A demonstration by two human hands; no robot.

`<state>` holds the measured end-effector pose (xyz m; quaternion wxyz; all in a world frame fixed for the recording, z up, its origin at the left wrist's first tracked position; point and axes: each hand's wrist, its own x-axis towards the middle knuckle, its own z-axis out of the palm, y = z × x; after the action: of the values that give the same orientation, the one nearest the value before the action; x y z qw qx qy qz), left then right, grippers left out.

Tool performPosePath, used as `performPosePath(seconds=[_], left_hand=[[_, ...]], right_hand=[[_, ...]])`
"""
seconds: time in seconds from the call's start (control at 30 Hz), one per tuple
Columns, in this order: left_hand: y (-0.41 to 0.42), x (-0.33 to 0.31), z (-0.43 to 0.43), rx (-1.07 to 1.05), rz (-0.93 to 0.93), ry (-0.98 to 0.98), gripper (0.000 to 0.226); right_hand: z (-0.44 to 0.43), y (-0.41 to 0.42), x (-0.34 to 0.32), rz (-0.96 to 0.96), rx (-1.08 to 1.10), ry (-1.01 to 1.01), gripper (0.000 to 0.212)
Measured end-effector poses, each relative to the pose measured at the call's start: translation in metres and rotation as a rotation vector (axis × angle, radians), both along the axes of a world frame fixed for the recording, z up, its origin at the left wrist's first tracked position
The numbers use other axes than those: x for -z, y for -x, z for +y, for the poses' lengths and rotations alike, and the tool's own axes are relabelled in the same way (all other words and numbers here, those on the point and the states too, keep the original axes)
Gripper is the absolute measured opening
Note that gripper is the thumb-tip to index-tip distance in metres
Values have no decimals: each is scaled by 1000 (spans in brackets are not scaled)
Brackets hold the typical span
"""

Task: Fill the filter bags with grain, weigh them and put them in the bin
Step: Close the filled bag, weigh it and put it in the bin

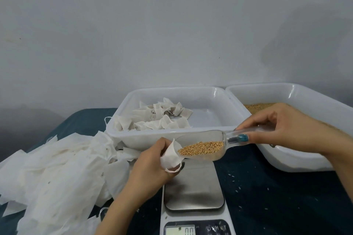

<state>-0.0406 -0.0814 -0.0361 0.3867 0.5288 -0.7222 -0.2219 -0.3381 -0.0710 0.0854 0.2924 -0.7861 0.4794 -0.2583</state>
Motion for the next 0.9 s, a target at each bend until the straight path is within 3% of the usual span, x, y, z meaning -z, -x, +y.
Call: performPosePath(seconds=[0.1, 0.3, 0.6, 0.9], left_hand=[[4, -1, 2, 57, -8, -1, 42], [7, -5, 8, 185, 50, -26, 41], [14, -11, 14, 301, 163, -70, 27], [16, -8, 14, 334, 231, -113, 20]], right_hand=[[-3, -1, -9, 19, -4, 23, 38], [-3, -3, -34, 35, -56, 93, 27], [1, -1, -62, 83, -75, 56, 26], [8, -6, -75, 142, -42, 68, 42]])
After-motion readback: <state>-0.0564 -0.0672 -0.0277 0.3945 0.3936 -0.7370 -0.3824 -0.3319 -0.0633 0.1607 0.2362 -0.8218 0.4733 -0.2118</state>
